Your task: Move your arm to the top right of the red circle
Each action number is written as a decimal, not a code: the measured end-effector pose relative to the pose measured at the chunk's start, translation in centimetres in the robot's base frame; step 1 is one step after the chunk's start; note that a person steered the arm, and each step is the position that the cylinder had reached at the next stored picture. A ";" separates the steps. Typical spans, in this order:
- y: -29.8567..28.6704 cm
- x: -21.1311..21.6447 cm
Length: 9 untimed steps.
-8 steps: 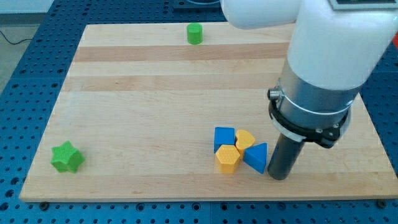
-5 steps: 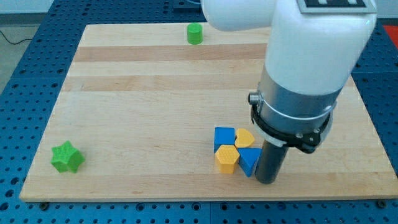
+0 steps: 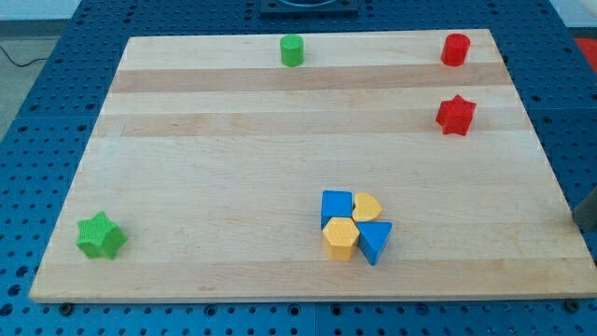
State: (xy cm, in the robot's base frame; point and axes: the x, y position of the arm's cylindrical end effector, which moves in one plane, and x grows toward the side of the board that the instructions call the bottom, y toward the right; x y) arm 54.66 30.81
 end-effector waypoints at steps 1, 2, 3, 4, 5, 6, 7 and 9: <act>0.0 -0.2; 0.0 1.0; -2.0 5.4; -5.5 7.2; -9.8 7.2; -8.9 4.1; -6.3 -1.9; -5.7 -14.8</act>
